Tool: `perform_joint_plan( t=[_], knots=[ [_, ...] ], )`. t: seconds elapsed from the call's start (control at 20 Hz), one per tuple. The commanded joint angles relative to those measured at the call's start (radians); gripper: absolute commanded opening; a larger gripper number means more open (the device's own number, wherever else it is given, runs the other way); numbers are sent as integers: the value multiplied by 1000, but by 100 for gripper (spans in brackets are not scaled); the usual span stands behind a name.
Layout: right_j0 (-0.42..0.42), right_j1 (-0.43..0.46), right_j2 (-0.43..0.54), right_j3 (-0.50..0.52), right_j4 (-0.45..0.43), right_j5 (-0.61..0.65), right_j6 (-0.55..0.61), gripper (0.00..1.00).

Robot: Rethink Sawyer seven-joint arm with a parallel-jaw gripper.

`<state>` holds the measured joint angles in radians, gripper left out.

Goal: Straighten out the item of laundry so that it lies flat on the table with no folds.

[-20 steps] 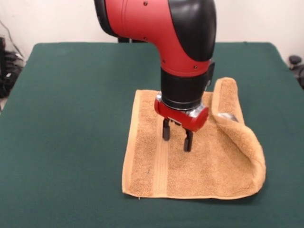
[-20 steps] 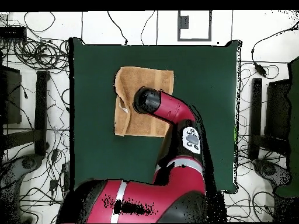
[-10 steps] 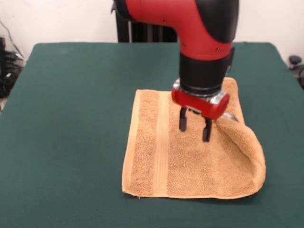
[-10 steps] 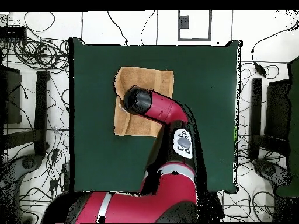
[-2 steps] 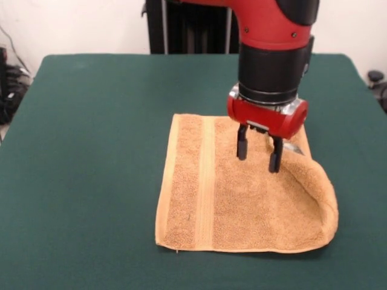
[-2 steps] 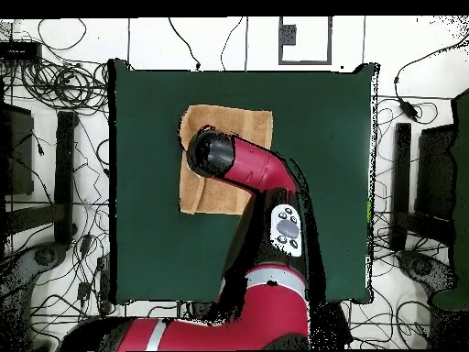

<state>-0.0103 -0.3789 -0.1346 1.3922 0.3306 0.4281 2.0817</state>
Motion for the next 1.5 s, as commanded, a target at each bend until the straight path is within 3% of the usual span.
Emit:
perform_joint_plan(
  t=[0.05, 0.45, 0.8, 1.5],
  knots=[
    [37, 112, 16, -10, 47, 58, 243, 100],
    [26, 195, 63, -43, 70, -20, 230, 100],
    [24, 202, 91, -49, 85, -22, 210, 100],
    [80, 259, 42, -160, 129, 14, 262, 100]
  ],
)
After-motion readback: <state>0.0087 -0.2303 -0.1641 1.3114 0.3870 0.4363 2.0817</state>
